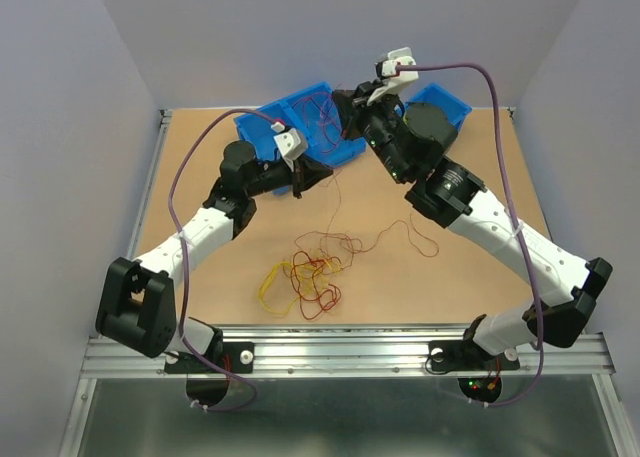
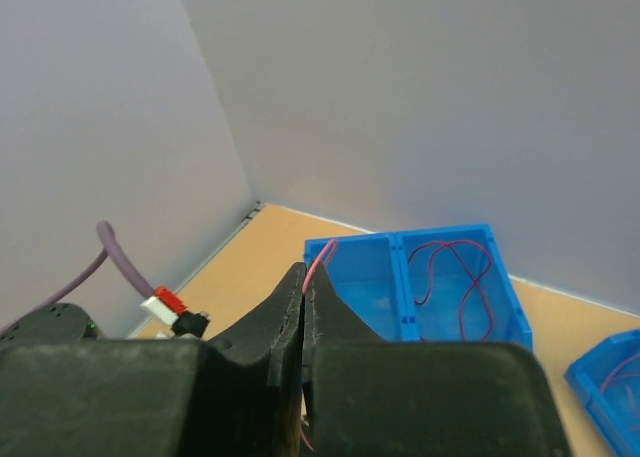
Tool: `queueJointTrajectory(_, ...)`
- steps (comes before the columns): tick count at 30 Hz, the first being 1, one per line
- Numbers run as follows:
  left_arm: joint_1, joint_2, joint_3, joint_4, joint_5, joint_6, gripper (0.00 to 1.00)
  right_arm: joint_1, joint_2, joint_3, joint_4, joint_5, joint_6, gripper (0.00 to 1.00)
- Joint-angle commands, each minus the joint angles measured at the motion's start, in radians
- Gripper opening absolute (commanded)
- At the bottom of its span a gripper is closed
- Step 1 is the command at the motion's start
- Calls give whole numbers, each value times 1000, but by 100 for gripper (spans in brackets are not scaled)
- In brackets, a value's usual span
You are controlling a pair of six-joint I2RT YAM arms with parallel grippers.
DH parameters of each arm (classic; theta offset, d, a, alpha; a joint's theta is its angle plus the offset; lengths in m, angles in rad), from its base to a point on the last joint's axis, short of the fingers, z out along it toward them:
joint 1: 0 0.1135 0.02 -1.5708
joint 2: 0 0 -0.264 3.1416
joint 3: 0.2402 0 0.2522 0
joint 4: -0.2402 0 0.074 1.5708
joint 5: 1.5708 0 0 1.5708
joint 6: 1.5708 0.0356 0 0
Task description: Untangle the cables
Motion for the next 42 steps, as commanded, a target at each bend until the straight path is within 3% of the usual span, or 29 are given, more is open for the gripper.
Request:
queueJointTrajectory(1,21,-52,-8,65,54,-26,0,-7,-47,-32,77,170,-2,1)
queueJointTrajectory(3,38,-57,-8,70,76,-33,0,-31,-47,-44,77,184,10,1)
queueJointTrajectory(10,89,-78,-11,139,194,-152,0,-218,26,-63,64,-107,159,1)
queueJointTrajectory(14,93,-51,36,165,405,-268,0,-272,126,-38,49,-238,202,0)
queueJointTrajectory(18,93,-49,89,190,499,-371,0,-289,186,-76,49,-328,214,1)
queueJointTrajectory(21,96,-91,92,203,492,-395,0,-289,198,-148,72,-386,224,0)
queueJointTrajectory(22,100,-101,93,205,489,-407,0,-289,189,-240,98,-403,230,0)
queueJointTrajectory(24,106,-135,102,210,478,-433,0,-289,169,-352,228,-425,245,1)
queueJointTrajectory(33,218,-227,121,228,326,-585,0,-281,117,-775,642,-863,279,1)
queueJointTrajectory(42,311,-220,125,220,225,-626,0,-174,89,-756,689,-1113,247,0)
